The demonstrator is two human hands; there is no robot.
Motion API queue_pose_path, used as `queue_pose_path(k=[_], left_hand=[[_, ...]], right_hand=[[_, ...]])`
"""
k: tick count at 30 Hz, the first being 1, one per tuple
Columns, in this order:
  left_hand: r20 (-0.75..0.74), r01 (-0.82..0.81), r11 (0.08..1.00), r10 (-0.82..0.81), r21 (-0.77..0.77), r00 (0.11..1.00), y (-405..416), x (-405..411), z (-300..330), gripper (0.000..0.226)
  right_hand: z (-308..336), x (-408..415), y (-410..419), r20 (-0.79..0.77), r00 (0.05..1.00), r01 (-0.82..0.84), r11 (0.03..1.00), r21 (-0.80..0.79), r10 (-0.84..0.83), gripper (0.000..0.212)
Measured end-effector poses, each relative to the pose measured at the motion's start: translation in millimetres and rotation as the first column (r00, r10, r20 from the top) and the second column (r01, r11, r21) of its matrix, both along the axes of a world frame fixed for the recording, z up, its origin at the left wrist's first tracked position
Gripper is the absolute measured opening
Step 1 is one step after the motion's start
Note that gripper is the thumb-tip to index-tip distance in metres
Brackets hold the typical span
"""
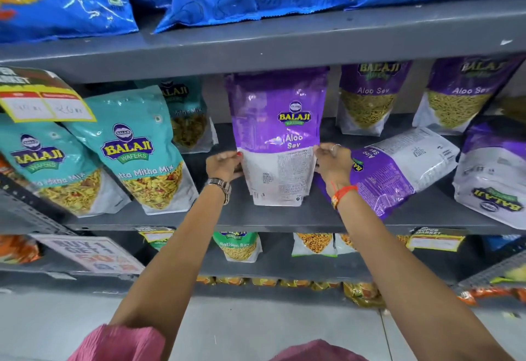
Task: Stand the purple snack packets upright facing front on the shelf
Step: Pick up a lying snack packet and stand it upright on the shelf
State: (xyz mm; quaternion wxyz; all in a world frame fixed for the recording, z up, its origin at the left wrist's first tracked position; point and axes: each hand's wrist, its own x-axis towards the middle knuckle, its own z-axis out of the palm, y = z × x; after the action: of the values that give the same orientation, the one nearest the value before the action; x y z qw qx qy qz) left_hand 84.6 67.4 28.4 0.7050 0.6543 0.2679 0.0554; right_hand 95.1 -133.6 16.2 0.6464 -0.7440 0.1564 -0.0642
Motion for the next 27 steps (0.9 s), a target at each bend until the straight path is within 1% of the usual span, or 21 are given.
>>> queue_pose_path(k=[1,2,4,6,9,10,11,13,14,15,16,18,20,21,23,25,27], left_hand=[[0.016,-0.002,1.0,0.003,-0.026,1.0,-1,-3,2,0.008],[0.028,-0.009,0.999,0.011,-0.05,1.0,-2,-5,2,0.014],[0.042,-0.008,0.997,0.011,-0.077,0.999,-3,-9,1,0.027],[0.05,-0.006,0.997,0.009,-0.072,0.999,-3,-13,0,0.028],[0.088,-0.004,0.998,0.009,-0.058,0.996,-6,-16,1,0.031],[0.129,-0.014,1.0,0.013,0.004,0.992,-8,-19,1,0.035],[0.182,-0.035,0.992,0.012,0.123,0.983,-11,-23,2,0.04],[0.317,-0.108,0.917,-0.021,0.384,0.948,-18,-36,2,0.042],[0.379,-0.123,0.876,-0.073,0.467,0.922,-22,-43,1,0.041],[0.409,-0.092,0.849,-0.154,0.521,0.9,-26,-49,-1,0.043],[0.408,-0.026,0.831,-0.245,0.556,0.88,-32,-55,-2,0.049],[0.35,0.117,0.787,-0.395,0.605,0.849,-41,-64,-5,0.07],[0.304,0.17,0.727,-0.473,0.666,0.827,-45,-66,-10,0.091],[0.288,0.183,0.701,-0.497,0.689,0.819,-46,-66,-11,0.097],[0.259,0.204,0.683,-0.511,0.701,0.82,-45,-65,-12,0.098],[0.254,0.224,0.713,-0.497,0.664,0.83,-41,-61,-10,0.092],[0.288,0.227,0.743,-0.495,0.63,0.82,-33,-57,-8,0.083]], right_hand=[[0,-1,0,0.025,1.0,0.004,1.0,-0.011,-0.004,0.011],[0,-4,1,0.047,0.999,0.013,1.0,-0.006,-0.013,0.014],[-3,-7,2,0.061,0.998,0.017,1.0,0.025,-0.019,0.011],[-6,-9,1,0.044,0.999,0.013,0.997,0.079,-0.017,0.024],[-7,-12,-1,0.031,0.999,0.007,0.986,0.168,-0.013,0.036],[-7,-14,-2,0.043,0.999,-0.003,0.98,0.198,-0.005,0.038],[-7,-15,-3,0.051,0.999,-0.019,0.977,0.212,0.008,0.038],[-9,-16,-7,0.078,0.995,-0.075,0.982,0.171,0.063,0.025],[-11,-17,-9,0.085,0.991,-0.119,0.983,0.138,0.108,0.021],[-12,-18,-11,0.074,0.984,-0.17,0.979,0.117,0.162,0.026],[-13,-20,-13,0.055,0.974,-0.224,0.966,0.128,0.219,0.033],[-12,-23,-12,0.025,0.955,-0.297,0.941,0.16,0.297,0.039],[-13,-26,-8,0.019,0.947,-0.32,0.935,0.153,0.321,0.045],[-14,-28,-5,0.017,0.945,-0.326,0.938,0.121,0.327,0.049],[-15,-31,3,0.022,0.936,-0.351,0.936,0.03,0.351,0.059],[-17,-32,11,0.061,0.932,-0.356,0.934,-0.037,0.358,0.063],[-16,-31,16,0.107,0.937,-0.331,0.943,-0.044,0.334,0.065]])
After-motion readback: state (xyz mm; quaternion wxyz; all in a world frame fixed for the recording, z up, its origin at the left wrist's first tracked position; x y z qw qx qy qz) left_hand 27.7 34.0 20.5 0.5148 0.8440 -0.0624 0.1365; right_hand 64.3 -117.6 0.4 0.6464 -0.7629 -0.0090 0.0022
